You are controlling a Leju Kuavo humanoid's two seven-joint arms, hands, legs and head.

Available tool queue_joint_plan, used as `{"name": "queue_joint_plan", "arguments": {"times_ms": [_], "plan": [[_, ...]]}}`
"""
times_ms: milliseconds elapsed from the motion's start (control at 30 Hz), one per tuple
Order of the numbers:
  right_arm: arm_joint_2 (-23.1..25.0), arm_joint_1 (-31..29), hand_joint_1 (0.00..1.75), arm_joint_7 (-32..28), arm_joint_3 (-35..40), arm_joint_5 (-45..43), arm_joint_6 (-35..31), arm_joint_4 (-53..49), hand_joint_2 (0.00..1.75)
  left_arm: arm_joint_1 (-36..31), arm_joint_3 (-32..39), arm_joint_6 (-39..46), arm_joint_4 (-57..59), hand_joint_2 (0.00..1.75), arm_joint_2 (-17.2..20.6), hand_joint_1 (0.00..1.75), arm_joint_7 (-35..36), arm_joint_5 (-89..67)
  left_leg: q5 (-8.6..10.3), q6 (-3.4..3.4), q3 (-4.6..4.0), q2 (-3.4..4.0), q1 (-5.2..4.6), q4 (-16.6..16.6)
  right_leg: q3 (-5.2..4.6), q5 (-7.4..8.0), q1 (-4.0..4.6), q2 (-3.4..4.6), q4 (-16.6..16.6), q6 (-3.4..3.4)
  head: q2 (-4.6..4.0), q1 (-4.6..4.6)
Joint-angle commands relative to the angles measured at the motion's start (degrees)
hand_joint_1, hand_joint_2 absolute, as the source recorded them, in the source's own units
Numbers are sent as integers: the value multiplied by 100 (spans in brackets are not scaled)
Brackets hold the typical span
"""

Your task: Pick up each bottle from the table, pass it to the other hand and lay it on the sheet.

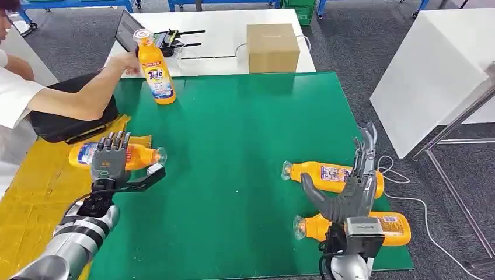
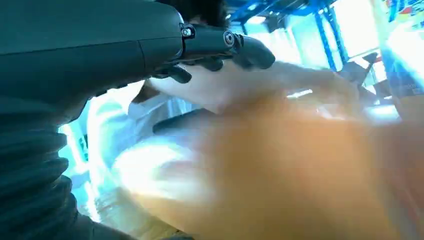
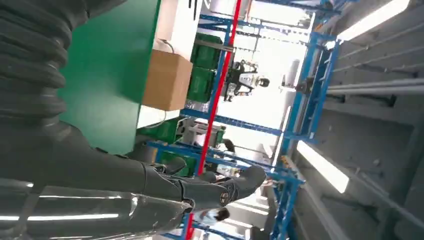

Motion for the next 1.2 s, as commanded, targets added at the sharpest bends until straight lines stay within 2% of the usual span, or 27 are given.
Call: {"name": "queue_joint_plan", "arguments": {"times_ms": [33,267,600,700,833,867,967,1067,1200], "plan": [[222,7,0,-37,-432,-254,-141,217,175,-95,486,-48,243,175,-268,0,-82,45,0,-1,12,-5,3,-7,14,0,2,-7,-8,5,0,-2],[216,36,0,-37,-547,-475,-199,314,175,32,706,99,105,175,-366,0,-353,287,-2,1,17,-7,5,-8,21,-1,5,-9,-11,8,0,0],[216,36,0,-37,-547,-475,-199,314,175,32,706,99,105,175,-366,0,-353,287,-1,-1,11,-8,3,-5,14,-1,3,-10,-8,5,0,0],[192,53,0,-37,-499,-477,-259,346,175,244,839,809,-282,175,-448,0,-760,612,-1,-1,14,-8,4,-6,17,-1,3,-11,-9,6,0,0],[146,100,0,-81,-474,-523,-349,382,175,682,1143,815,-1388,175,-673,0,-1482,1149,-5,0,21,-7,6,-9,25,-3,6,-10,-15,10,0,-2],[134,131,0,-105,-472,-518,-394,369,175,758,1202,815,-1635,175,-859,0,-2149,1972,-6,0,22,-9,9,-8,27,-4,8,-11,-15,11,0,0],[81,211,0,-155,-432,-297,-484,270,175,910,870,560,-2233,175,-964,0,-2613,3006,-2,2,5,-19,2,-2,12,-4,3,-20,-7,8,0,0],[6,266,0,-49,-404,333,-684,195,175,1408,431,-325,-3542,175,-910,0,-3292,4553,-6,4,11,-26,5,0,23,-8,5,-28,-11,13,0,2],[88,513,0,-44,-576,664,-995,-94,175,2207,141,-729,-5261,175,-724,0,-3481,5265,-13,1,10,-2,1,0,12,-9,-4,-2,-4,8,0,0]]}}
